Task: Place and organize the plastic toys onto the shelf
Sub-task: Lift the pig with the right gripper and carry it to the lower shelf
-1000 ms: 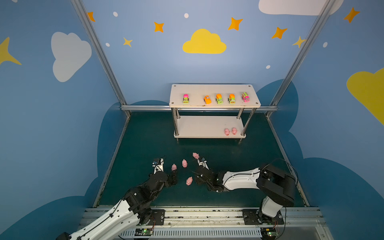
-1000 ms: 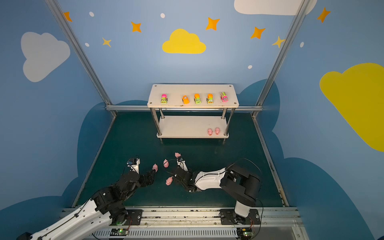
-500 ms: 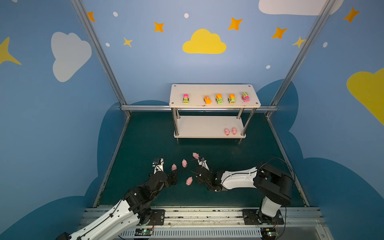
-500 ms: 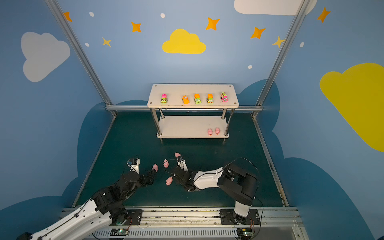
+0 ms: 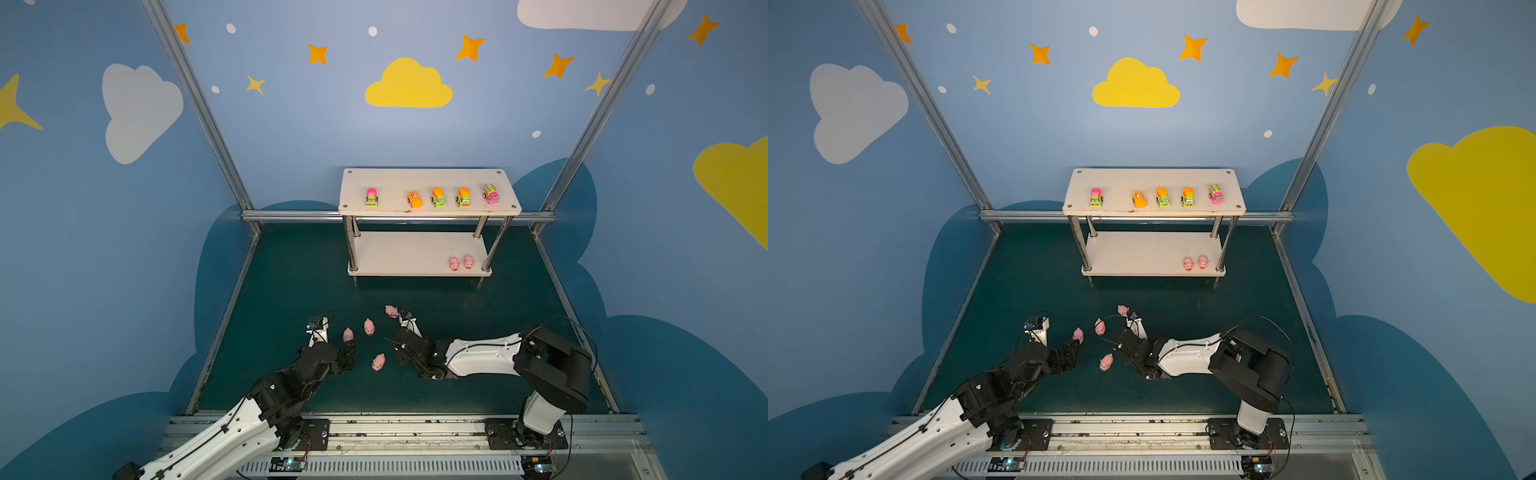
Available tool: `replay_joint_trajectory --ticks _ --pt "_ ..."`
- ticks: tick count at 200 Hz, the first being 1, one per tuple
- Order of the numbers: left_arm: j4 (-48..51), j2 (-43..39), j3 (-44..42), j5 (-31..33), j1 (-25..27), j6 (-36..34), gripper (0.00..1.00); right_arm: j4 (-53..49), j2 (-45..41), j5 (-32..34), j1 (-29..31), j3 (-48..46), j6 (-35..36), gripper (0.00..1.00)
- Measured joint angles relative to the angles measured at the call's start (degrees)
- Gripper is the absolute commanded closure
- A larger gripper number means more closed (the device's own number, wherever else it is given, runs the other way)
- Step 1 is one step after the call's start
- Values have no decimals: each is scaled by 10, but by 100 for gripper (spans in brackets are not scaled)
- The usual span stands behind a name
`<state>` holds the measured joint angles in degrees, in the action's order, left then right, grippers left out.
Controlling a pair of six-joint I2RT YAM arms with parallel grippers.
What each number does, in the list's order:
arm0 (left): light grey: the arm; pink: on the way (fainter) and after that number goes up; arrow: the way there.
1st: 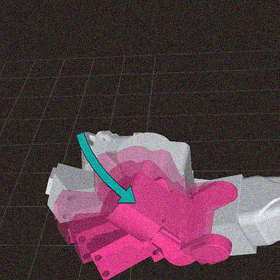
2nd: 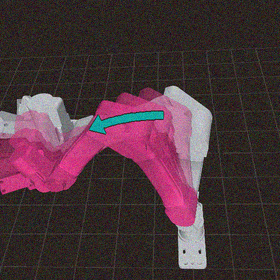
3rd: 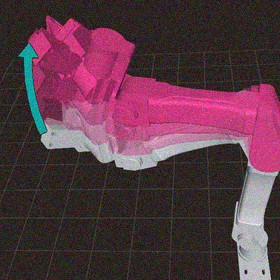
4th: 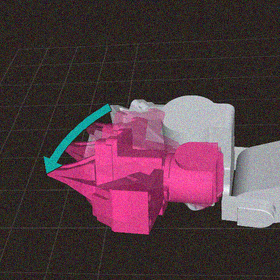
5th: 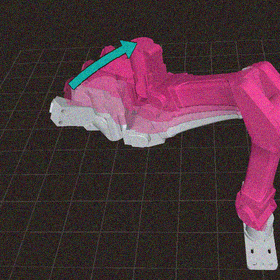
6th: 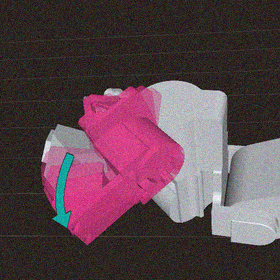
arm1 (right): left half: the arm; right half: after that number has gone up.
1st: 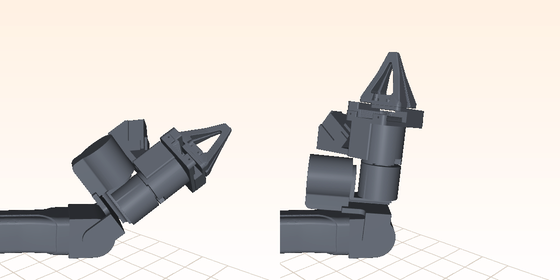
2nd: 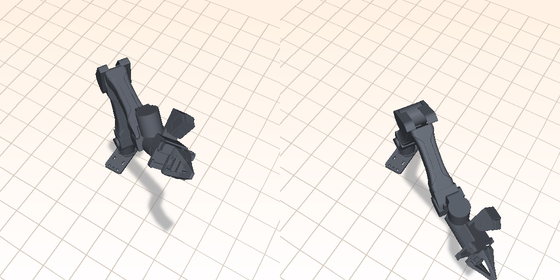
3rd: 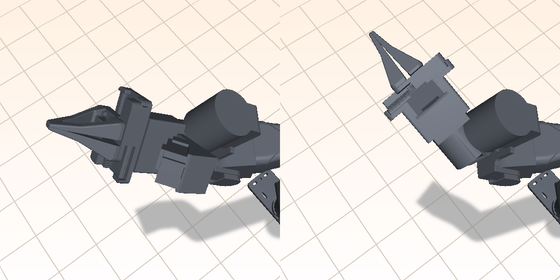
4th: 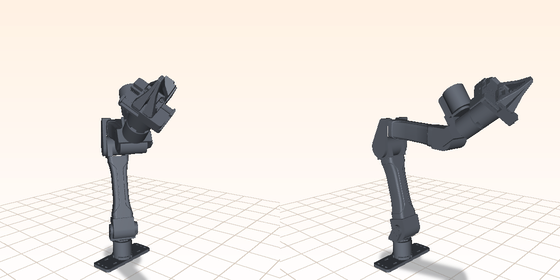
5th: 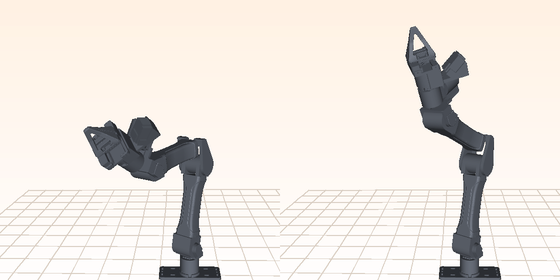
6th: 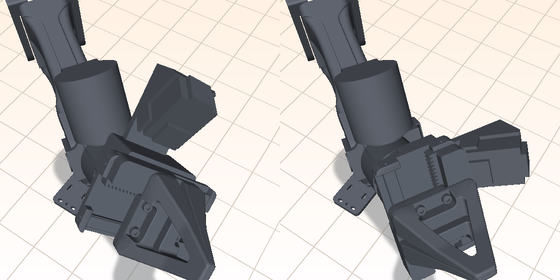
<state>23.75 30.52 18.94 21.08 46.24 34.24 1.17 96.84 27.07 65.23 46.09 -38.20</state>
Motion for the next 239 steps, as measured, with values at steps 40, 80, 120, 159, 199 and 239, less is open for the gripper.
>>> replay_joint_trajectory --ticks 40,80,120,159,199,239 --pt "-10 14 7 -2 0 -5 0 -28 -59 -3 -28 2 27 65" --pt "-30 44 16 -10 0 -11 0 -33 -95 -18 -83 10 58 65" --pt "-55 104 47 -16 0 -27 0 -36 -97 -38 -136 26 93 66" --pt "-81 164 91 -20 0 -42 0 -34 -95 -68 -196 61 126 66" --pt "-116 210 115 -20 0 -60 0 -26 -60 -99 -262 114 154 65" --pt "-125 271 163 -9 -1 -77 0 -26 1 -122 -311 163 182 66"
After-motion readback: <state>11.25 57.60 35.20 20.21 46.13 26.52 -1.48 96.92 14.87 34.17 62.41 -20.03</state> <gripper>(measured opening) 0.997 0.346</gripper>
